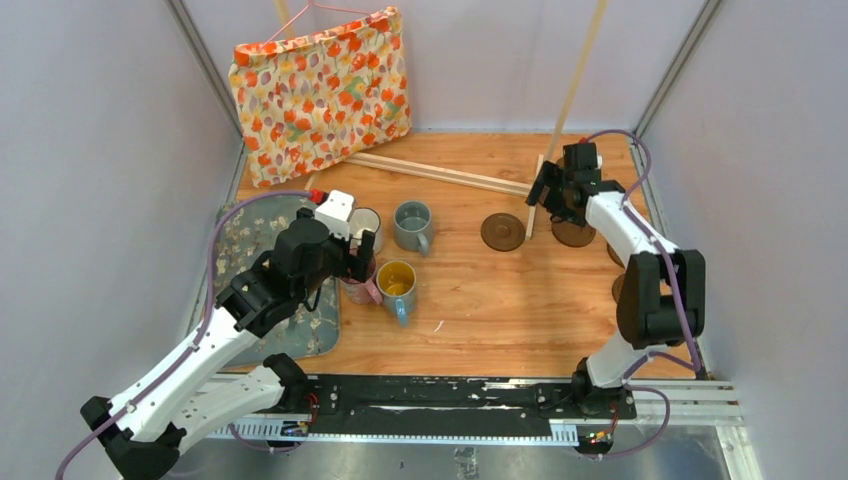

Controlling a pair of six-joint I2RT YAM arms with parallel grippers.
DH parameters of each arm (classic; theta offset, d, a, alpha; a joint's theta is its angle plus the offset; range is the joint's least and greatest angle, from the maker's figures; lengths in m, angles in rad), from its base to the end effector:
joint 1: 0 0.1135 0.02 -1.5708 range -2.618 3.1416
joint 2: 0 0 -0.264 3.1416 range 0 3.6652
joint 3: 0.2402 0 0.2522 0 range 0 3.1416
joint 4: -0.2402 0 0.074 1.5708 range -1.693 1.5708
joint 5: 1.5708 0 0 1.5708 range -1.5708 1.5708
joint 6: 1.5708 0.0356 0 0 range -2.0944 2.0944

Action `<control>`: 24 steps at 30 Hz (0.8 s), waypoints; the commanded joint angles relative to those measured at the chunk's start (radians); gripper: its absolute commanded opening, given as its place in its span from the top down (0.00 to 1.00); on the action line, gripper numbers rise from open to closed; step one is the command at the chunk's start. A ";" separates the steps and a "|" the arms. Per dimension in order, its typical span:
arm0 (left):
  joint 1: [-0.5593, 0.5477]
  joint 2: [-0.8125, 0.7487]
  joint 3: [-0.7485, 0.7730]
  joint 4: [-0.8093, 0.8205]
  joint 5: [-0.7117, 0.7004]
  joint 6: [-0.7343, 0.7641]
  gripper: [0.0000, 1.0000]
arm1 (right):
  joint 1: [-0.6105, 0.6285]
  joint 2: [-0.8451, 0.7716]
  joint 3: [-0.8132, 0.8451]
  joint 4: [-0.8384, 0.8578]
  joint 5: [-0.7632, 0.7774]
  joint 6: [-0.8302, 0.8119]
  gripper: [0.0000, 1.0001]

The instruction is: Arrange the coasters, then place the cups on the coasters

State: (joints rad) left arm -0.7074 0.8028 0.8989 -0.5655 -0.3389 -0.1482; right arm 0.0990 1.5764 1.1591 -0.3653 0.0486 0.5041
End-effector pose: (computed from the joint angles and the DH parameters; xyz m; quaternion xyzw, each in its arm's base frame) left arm 0.1374 -0.1019 0.3380 0.1470 0.8317 -0.0832 0.5289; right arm 0.3459 0.0326 0.2558 0.1948 0.9023 0.0926 0.3732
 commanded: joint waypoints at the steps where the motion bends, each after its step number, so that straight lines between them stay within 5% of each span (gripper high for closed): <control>1: 0.017 -0.023 -0.014 0.039 0.022 0.011 0.00 | -0.017 0.097 0.120 0.029 -0.032 -0.078 0.00; 17: 0.028 -0.033 -0.026 0.045 0.020 0.016 0.00 | -0.201 0.065 0.024 0.086 -0.053 0.002 0.00; 24: 0.032 -0.030 -0.027 0.044 0.029 0.015 0.00 | -0.242 0.155 0.007 0.128 -0.190 0.032 0.00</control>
State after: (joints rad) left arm -0.6830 0.7803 0.8841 -0.5365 -0.3222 -0.1444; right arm -0.1314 1.6703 1.1889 -0.2562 -0.0620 0.5056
